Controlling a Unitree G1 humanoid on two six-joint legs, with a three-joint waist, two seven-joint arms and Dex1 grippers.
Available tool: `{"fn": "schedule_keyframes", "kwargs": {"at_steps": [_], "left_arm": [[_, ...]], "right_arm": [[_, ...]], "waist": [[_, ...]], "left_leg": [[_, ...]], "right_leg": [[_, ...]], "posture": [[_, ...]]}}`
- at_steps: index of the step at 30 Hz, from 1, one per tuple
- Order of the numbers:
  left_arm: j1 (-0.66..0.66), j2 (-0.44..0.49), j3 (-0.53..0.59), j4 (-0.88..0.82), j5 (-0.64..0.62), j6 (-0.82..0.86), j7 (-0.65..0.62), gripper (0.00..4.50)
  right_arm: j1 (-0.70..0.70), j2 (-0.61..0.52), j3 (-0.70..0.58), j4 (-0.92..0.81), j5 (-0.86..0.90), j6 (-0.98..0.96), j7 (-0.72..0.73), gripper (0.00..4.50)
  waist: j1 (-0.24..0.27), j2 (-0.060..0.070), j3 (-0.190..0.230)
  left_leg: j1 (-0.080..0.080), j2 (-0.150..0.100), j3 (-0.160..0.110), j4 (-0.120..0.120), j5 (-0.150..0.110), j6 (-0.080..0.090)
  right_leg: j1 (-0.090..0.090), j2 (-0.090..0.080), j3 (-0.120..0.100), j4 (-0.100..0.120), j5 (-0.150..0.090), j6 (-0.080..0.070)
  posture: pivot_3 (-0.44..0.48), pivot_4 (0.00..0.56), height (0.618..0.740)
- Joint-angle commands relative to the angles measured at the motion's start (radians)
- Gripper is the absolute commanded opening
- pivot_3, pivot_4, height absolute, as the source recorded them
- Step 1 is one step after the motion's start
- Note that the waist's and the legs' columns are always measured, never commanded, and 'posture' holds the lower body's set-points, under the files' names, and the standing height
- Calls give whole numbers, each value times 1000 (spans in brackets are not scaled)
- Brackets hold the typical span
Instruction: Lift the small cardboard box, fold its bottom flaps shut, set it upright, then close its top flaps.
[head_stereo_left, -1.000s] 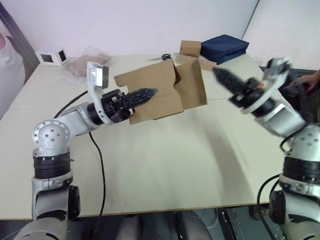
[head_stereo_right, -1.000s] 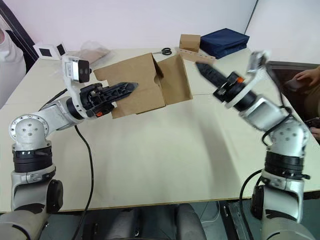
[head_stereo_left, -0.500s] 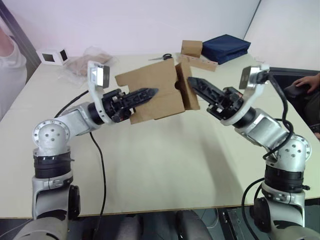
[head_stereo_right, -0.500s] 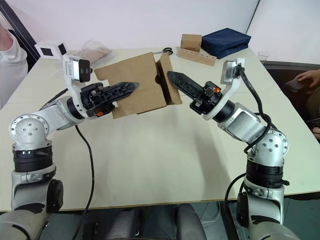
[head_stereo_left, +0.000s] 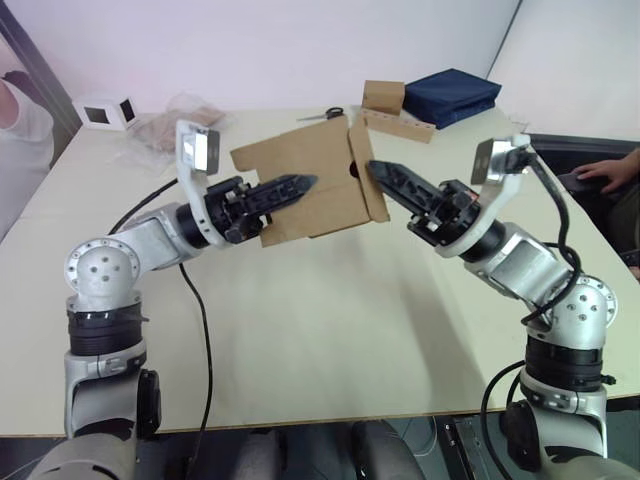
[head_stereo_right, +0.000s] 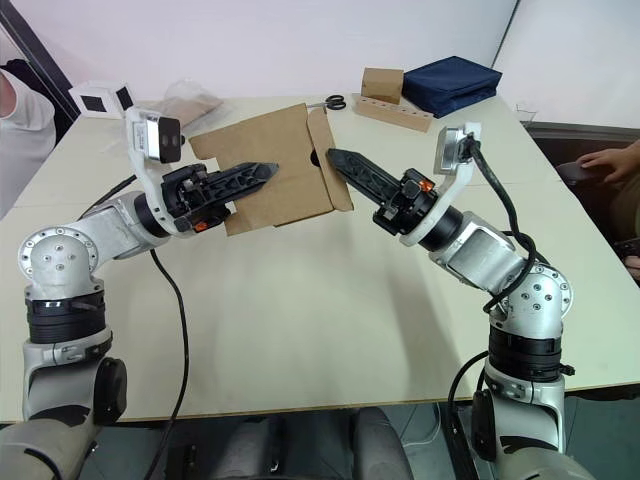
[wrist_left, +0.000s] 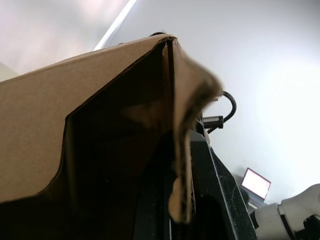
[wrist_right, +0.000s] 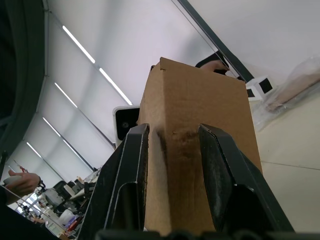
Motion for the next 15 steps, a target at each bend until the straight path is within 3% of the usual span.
{"fn": "schedule_keyframes", "kwargs": {"at_steps": [1,15], "left_arm": [[-22,5,20,-29,-32,-7,4,0],[-7,0,0,-46,-19,-15,-14,0]], "right_arm": [[-5,-17,-10,-23,-7,-22,14,1558],[-22,-20,-6,-13,-39,-39,19,1558]], "waist": [[0,0,0],[0,0,0]], "left_leg": [[0,0,0,0,0,0],[0,0,0,0,0,0]], "right_leg": [[0,0,0,0,0,0],[0,0,0,0,0,0]], "posture": [[0,150,740],[0,150,740]]}}
